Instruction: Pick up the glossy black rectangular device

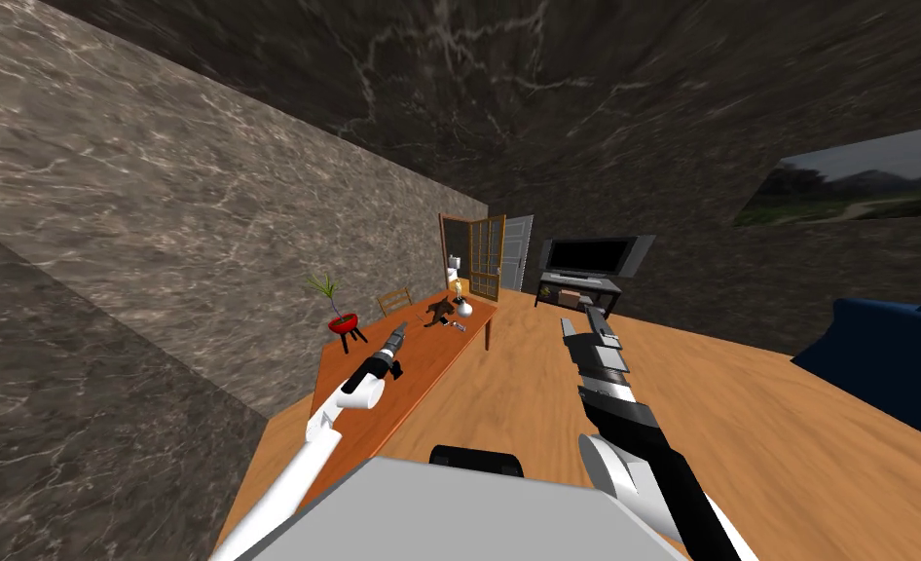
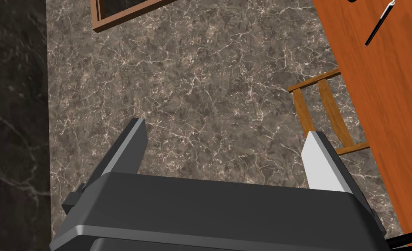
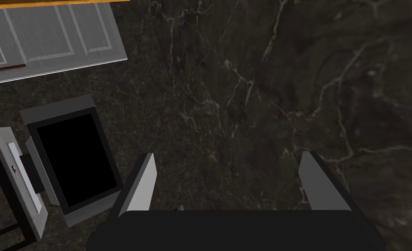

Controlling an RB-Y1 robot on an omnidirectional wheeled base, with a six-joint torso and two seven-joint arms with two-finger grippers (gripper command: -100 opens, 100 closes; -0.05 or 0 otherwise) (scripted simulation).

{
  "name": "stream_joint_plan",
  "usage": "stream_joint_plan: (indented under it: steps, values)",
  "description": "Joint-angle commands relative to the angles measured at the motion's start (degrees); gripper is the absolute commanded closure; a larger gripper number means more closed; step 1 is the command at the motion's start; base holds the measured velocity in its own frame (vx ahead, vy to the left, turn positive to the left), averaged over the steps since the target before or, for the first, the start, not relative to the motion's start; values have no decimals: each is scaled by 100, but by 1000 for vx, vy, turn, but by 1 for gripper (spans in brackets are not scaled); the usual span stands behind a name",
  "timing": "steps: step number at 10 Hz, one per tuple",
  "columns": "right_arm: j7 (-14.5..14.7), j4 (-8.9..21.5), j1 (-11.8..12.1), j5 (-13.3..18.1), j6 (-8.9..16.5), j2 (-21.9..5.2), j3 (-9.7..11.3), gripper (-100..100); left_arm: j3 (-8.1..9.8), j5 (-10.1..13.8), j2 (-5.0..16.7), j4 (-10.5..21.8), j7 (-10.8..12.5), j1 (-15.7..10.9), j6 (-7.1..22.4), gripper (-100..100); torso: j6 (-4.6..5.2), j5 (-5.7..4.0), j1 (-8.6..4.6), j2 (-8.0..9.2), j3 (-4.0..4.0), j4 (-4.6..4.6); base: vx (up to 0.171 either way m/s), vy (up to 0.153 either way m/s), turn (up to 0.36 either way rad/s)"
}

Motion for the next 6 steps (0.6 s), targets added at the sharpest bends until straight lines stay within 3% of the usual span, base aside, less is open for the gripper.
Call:
stream_joint_plan:
  steps: [1, 2, 4, 5, 6]
  values:
    - [0, 0, 0, 0, 0, 0, 0, 0, 35, 102, 108, 286, -79, -96, 240, -100, 0, 0, 0, 0, 0, 0, 16, 3, -103]
    - [0, 0, 1, 0, 0, 0, 0, 0, 56, 264, 245, 470, -245, -273, 406, -100, -5, 1, 2, 1, 0, -1, 17, -1, -193]
    - [0, 0, 1, 0, 0, 0, -1, 0, 56, 264, 245, 662, -245, -273, 512, -100, -5, 1, 3, 1, 0, -1, 10, 5, -34]
    - [0, 0, 1, 0, 0, 0, -1, 0, 75, 425, 375, 958, -410, -448, 723, -100, -6, 0, 1, 6, 3, 1, 10, 0, -165]
    - [0, 0, 0, 0, 0, 0, 0, 0, 75, 425, 375, 1033, -410, -448, 788, -100, -1, 0, 0, 5, 3, 1, 10, 6, -102]
